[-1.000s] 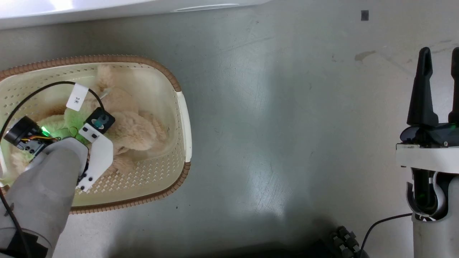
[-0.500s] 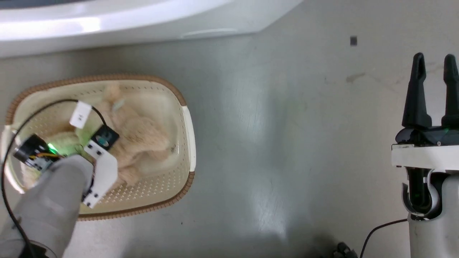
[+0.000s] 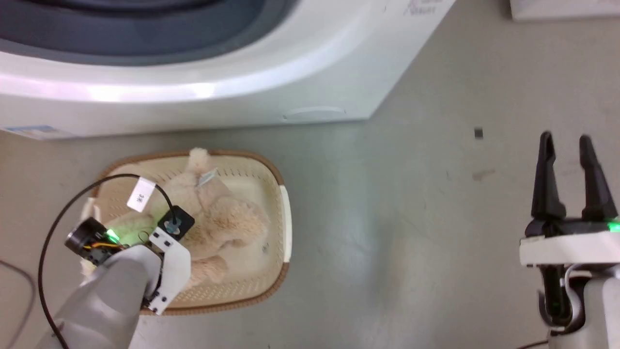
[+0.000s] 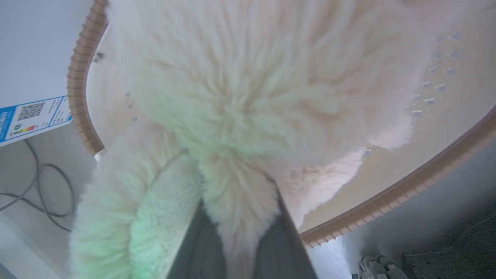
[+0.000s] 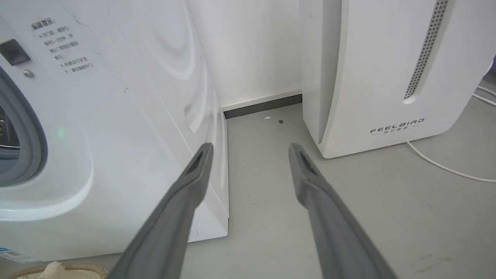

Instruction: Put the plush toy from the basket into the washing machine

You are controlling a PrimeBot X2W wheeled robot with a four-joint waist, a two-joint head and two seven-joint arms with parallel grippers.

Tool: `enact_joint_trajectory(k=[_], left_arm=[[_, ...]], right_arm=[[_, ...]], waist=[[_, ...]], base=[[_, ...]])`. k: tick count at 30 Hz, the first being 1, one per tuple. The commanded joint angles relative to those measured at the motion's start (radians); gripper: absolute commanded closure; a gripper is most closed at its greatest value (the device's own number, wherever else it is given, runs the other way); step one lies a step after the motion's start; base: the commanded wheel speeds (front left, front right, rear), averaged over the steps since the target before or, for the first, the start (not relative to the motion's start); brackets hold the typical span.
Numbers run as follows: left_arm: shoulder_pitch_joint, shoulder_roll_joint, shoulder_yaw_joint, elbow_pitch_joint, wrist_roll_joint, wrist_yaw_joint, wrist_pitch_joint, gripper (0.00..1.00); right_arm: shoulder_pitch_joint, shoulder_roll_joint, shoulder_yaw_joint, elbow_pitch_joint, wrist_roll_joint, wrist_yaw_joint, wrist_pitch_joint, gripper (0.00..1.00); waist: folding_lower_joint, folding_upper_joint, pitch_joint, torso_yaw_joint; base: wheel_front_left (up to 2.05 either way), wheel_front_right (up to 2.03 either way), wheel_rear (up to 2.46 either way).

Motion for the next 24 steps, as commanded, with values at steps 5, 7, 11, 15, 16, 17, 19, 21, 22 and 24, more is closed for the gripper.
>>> enact_joint_trajectory(k=[5, 7, 11, 15, 16, 17, 19, 21, 22, 24], left_arm=[[0.047, -0.035, -0.018, -0.005, -0.075, 0.000, -0.055, 1.00], [0.060, -0.048, -0.030, -0.008, -0.094, 0.000, -0.073, 1.00], [0.079, -0.070, -0.034, -0.012, -0.138, 0.000, -0.116, 1.00], [0.092, -0.093, -0.026, -0.017, -0.175, 0.000, -0.167, 1.00], [0.095, -0.097, -0.023, -0.017, -0.182, 0.000, -0.180, 1.00], [0.096, -0.101, -0.019, -0.019, -0.188, 0.001, -0.193, 1.00], [0.104, -0.111, -0.007, -0.021, -0.202, 0.004, -0.213, 1.00], [0.110, -0.120, 0.003, -0.029, -0.214, 0.016, -0.229, 1.00], [0.112, -0.125, 0.009, -0.034, -0.220, 0.023, -0.235, 1.00], [0.118, -0.134, 0.020, -0.049, -0.231, 0.037, -0.243, 1.00]], right_arm=[[0.063, -0.001, -0.009, 0.022, -0.010, -0.001, -0.005, 0.00], [0.083, -0.001, -0.014, 0.026, -0.015, -0.001, -0.005, 0.00], [0.118, -0.001, -0.024, 0.030, -0.026, -0.001, -0.005, 0.00], [0.153, -0.001, -0.034, 0.033, -0.034, -0.001, -0.005, 0.00], [0.161, -0.001, -0.036, 0.034, -0.036, -0.001, -0.005, 0.00], [0.170, -0.001, -0.037, 0.035, -0.037, -0.001, -0.005, 0.00], [0.188, -0.001, -0.040, 0.036, -0.038, -0.001, -0.005, 0.00], [0.205, -0.001, -0.041, 0.036, -0.040, -0.001, -0.005, 0.00], [0.213, -0.001, -0.040, 0.036, -0.040, -0.001, -0.005, 0.00], [0.230, -0.001, -0.039, 0.036, -0.042, -0.001, -0.005, 0.00]], waist=[[0.0000, 0.0000, -0.149, 0.052], [0.0000, 0.0000, -0.181, 0.064], [0.0000, 0.0000, -0.240, 0.087], [0.0000, 0.0000, -0.296, 0.109], [0.0000, 0.0000, -0.310, 0.113], [0.0000, 0.0000, -0.323, 0.118], [0.0000, 0.0000, -0.348, 0.127], [0.0000, 0.0000, -0.370, 0.136], [0.0000, 0.0000, -0.381, 0.140], [0.0000, 0.0000, -0.401, 0.148]], base=[[0.00, 0.00, 0.00], [0.00, 0.00, 0.00], [0.00, 0.00, 0.00], [0.00, 0.00, 0.00], [0.00, 0.00, 0.00], [0.00, 0.00, 0.00], [0.00, 0.00, 0.00], [0.00, 0.00, 0.00], [0.00, 0.00, 0.00], [0.00, 0.00, 0.00]])
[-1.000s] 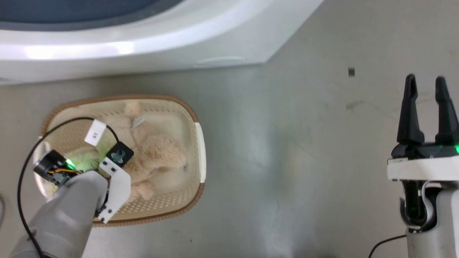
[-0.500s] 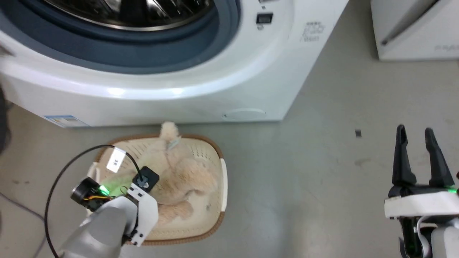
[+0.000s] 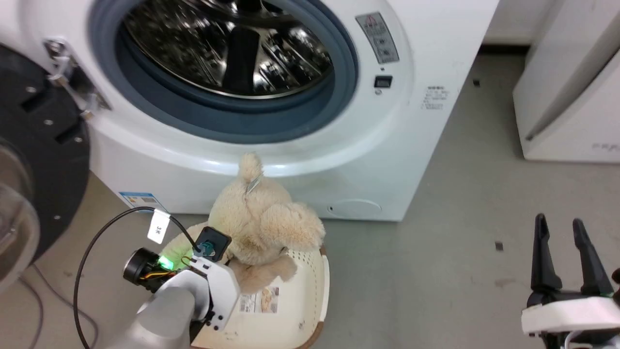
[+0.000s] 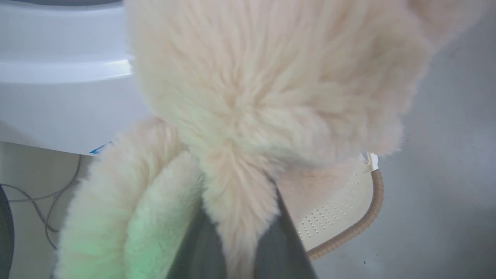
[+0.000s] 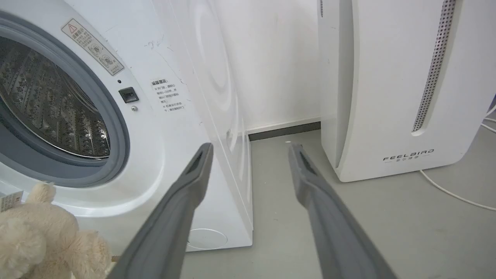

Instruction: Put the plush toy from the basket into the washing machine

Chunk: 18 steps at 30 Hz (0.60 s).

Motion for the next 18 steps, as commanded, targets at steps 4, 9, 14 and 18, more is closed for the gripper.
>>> enact_joint_trajectory(k=[4, 9, 14, 18], left_arm=[[0.023, -0.010, 0.044, -0.063, -0.033, 0.042, -0.019, 1.00], [0.052, 0.016, 0.111, -0.235, -0.035, 0.113, -0.020, 1.00], [0.067, 0.042, 0.186, -0.372, -0.022, 0.162, -0.020, 1.00], [0.041, 0.056, 0.250, -0.431, -0.016, 0.179, -0.020, 1.00]], right_arm=[[0.037, -0.001, 0.005, 0.002, -0.010, -0.001, -0.005, 0.00], [0.044, -0.001, 0.008, -0.002, -0.013, -0.001, -0.005, 0.00], [0.034, -0.001, 0.016, -0.009, -0.015, -0.001, -0.005, 0.00], [0.011, -0.001, 0.020, -0.016, -0.015, -0.001, -0.005, 0.00]], waist=[[0.0002, 0.0000, -0.054, 0.029], [0.0002, 0.0000, -0.061, 0.035], [0.0002, 0.0000, -0.040, 0.026], [0.0002, 0.0000, 0.003, 0.006]], base=[[0.00, 0.00, 0.00], [0.00, 0.00, 0.00], [0.00, 0.00, 0.00], [0.00, 0.00, 0.00]])
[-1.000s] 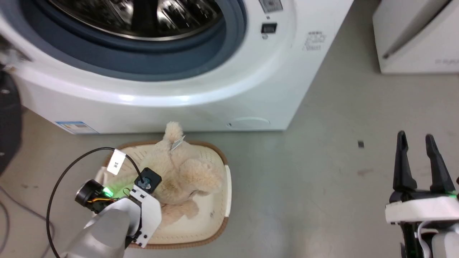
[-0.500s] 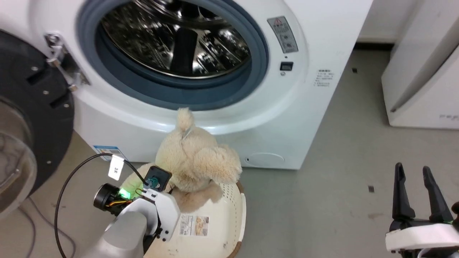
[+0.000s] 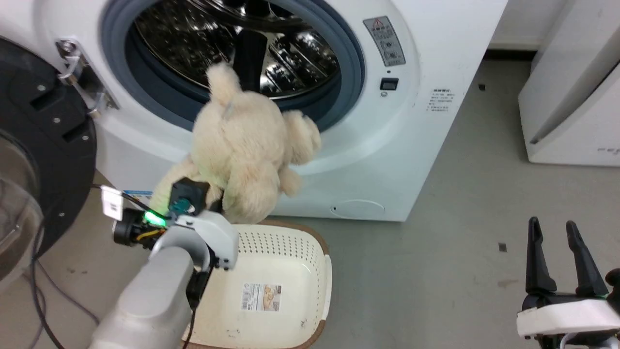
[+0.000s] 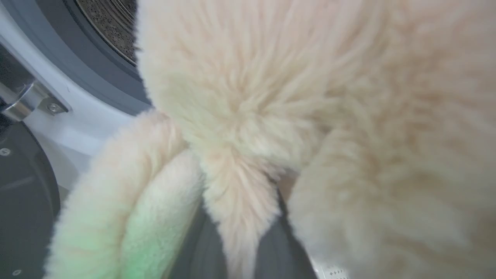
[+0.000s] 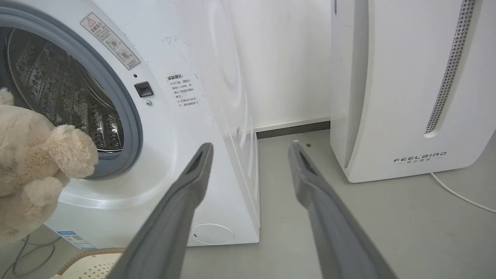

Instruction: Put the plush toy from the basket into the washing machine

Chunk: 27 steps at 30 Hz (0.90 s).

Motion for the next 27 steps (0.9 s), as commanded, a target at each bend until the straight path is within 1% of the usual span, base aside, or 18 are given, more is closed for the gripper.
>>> enact_joint_trajectory(k=[1, 9, 19, 20, 23, 27], left_arm=[[-0.028, 0.008, 0.033, -0.025, 0.005, 0.008, -0.008, 1.00], [-0.136, 0.023, 0.132, -0.037, 0.033, 0.005, -0.008, 1.00], [-0.335, 0.076, 0.232, 0.018, 0.075, -0.023, -0.008, 1.00], [-0.335, 0.076, 0.232, 0.018, 0.075, -0.023, -0.008, 1.00], [-0.391, 0.089, 0.263, 0.030, 0.078, -0.024, -0.008, 1.00], [-0.478, 0.123, 0.296, 0.055, 0.087, -0.030, -0.008, 1.00]], right_arm=[[-0.024, -0.001, 0.001, -0.008, -0.006, -0.001, -0.005, 0.00], [-0.090, -0.001, 0.004, -0.016, 0.003, -0.001, -0.005, 0.00], [-0.181, -0.001, 0.017, -0.026, 0.040, -0.001, -0.005, 0.00], [-0.181, -0.001, 0.017, -0.026, 0.040, -0.001, -0.005, 0.00], [-0.209, -0.001, 0.020, -0.029, 0.054, -0.001, -0.005, 0.00], [-0.242, -0.001, 0.032, -0.036, 0.069, -0.001, -0.005, 0.00]], waist=[[0.0001, 0.0000, 0.038, -0.021], [0.0001, 0.0000, 0.164, -0.086], [0.0001, 0.0000, 0.331, -0.176], [0.0001, 0.0000, 0.331, -0.176], [0.0001, 0.0000, 0.376, -0.201], [0.0001, 0.0000, 0.436, -0.235]], base=[[0.00, 0.00, 0.00], [0.00, 0.00, 0.00], [0.00, 0.00, 0.00], [0.00, 0.00, 0.00], [0.00, 0.00, 0.00], [0.00, 0.00, 0.00]])
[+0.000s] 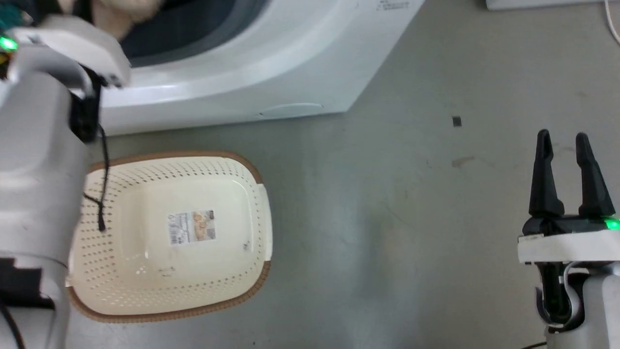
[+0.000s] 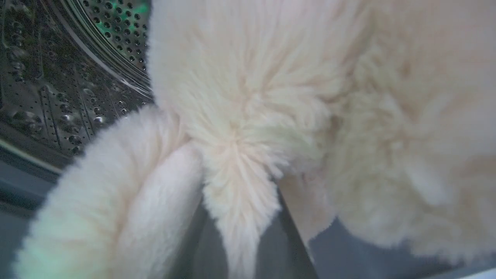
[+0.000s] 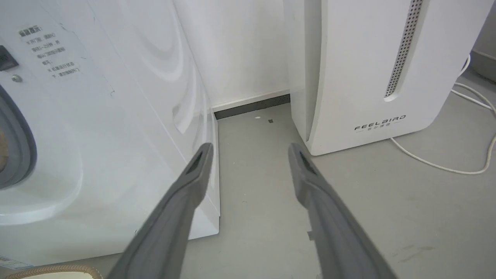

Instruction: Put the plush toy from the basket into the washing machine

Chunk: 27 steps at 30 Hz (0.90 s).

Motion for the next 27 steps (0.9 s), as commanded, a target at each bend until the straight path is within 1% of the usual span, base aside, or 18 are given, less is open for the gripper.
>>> enact_joint_trajectory(k=[1, 10, 15, 18, 19, 27], left_arm=[[-0.044, 0.017, 0.014, 0.000, 0.010, 0.000, -0.007, 1.00], [-0.212, 0.068, 0.070, 0.001, 0.038, 0.012, -0.007, 1.00], [-0.272, 0.096, 0.103, -0.013, 0.053, 0.017, -0.007, 1.00], [-0.289, 0.097, 0.121, -0.017, 0.058, 0.018, -0.007, 1.00], [-0.291, 0.097, 0.123, -0.020, 0.063, 0.020, -0.007, 0.00], [-0.261, 0.087, 0.143, -0.021, 0.092, 0.012, -0.007, 0.00]], right_arm=[[-0.021, -0.001, 0.002, -0.008, 0.009, -0.001, -0.005, 0.00], [-0.059, -0.001, 0.023, -0.016, 0.042, -0.001, -0.005, 0.00], [-0.073, -0.001, 0.030, -0.021, 0.055, -0.001, -0.005, 0.00], [-0.076, -0.001, 0.031, -0.021, 0.057, -0.001, -0.005, 0.00], [-0.077, -0.001, 0.031, -0.021, 0.057, -0.001, -0.005, 0.00], [-0.076, -0.001, 0.032, -0.012, 0.052, -0.001, -0.005, 0.00]], waist=[[-0.0001, 0.0000, 0.059, -0.045], [-0.0001, 0.0000, 0.161, -0.105], [-0.0001, 0.0000, 0.190, -0.127], [-0.0001, 0.0000, 0.198, -0.131], [-0.0001, 0.0000, 0.199, -0.131], [-0.0001, 0.0000, 0.181, -0.119]], base=[[0.00, 0.00, 0.00], [0.00, 0.00, 0.00], [0.00, 0.00, 0.00], [0.00, 0.00, 0.00], [0.00, 0.00, 0.00], [0.00, 0.00, 0.00]])
